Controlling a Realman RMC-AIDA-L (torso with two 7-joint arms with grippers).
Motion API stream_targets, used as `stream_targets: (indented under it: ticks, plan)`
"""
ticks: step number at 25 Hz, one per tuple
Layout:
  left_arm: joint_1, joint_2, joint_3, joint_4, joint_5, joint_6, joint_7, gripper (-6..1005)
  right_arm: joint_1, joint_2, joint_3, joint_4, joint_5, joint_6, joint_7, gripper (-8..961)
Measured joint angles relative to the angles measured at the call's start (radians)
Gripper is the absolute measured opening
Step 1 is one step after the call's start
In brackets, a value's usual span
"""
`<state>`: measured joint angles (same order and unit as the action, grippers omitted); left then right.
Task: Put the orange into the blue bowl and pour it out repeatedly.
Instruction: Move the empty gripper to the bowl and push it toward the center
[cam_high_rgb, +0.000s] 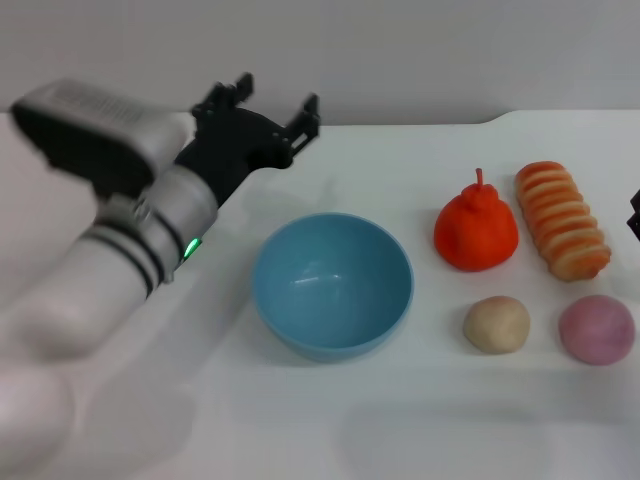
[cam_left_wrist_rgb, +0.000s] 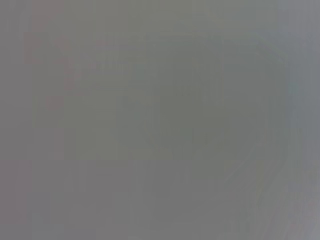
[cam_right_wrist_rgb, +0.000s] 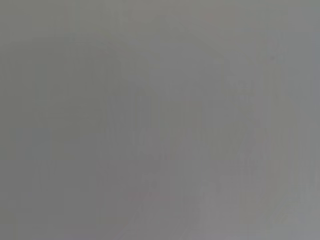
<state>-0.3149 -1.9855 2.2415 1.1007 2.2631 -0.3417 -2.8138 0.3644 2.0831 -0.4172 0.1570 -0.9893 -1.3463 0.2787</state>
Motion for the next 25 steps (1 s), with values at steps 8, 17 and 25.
stream_targets:
  ticks: [8,17,25]
  plan:
    - [-0.072,-0.033,-0.373,0.166,0.002,0.729,0.108,815,0.002,-0.003,0.000,-0.011,0.000,0.000,0.000,828]
    - [-0.119,-0.067,-0.813,0.289,-0.005,1.375,0.323,813,0.004,-0.003,0.000,-0.018,-0.004,0.006,-0.002,828]
    - [-0.105,-0.072,-0.807,0.248,-0.010,1.436,0.305,812,0.006,-0.005,0.000,-0.021,-0.001,0.007,-0.005,828]
